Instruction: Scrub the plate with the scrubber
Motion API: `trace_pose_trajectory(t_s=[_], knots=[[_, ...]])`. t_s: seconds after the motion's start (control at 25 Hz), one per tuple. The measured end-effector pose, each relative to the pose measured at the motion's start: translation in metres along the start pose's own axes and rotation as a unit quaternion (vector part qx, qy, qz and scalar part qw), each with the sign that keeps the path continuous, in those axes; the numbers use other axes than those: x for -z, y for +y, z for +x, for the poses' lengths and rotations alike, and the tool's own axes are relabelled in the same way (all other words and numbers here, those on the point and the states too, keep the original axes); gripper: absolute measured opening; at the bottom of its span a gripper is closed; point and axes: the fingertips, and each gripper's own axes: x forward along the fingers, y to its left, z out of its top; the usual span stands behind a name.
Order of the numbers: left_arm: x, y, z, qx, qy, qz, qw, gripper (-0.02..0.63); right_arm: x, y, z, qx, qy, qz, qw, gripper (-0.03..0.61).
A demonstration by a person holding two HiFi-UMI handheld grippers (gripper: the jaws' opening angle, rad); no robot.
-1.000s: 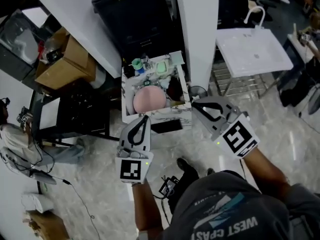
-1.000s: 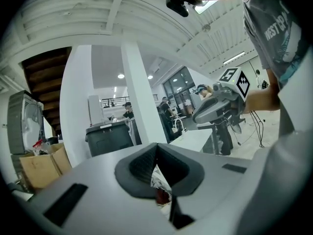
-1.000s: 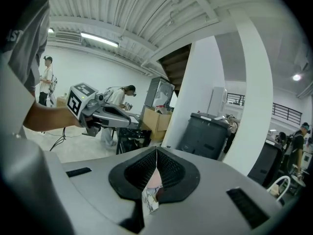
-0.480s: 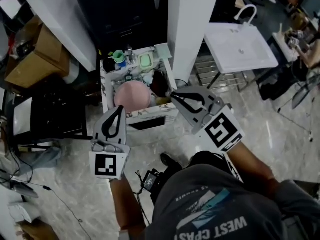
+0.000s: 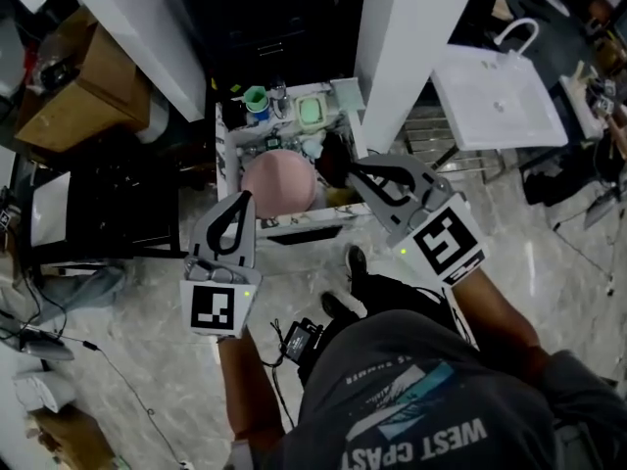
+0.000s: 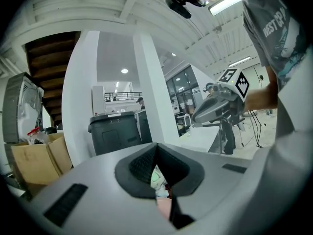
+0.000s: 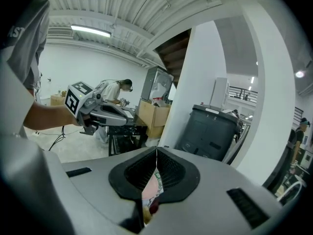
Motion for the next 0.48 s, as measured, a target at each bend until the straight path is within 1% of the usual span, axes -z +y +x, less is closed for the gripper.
trace_pose_trajectory(t_s=[0.24, 0.48], knots=[[-0.001, 0.023, 0.028, -0.021, 0.016, 0.007, 0.9996, 0.002, -0.003, -0.03, 0.035, -0.027, -0.018, 0.004, 0.999, 0.031], [0.006, 0.037, 0.058, -0.045, 0.041, 0.002, 0.9981, 0.002, 0.012, -0.062, 0.066, -0.048, -0.027, 0.026, 0.998, 0.029]])
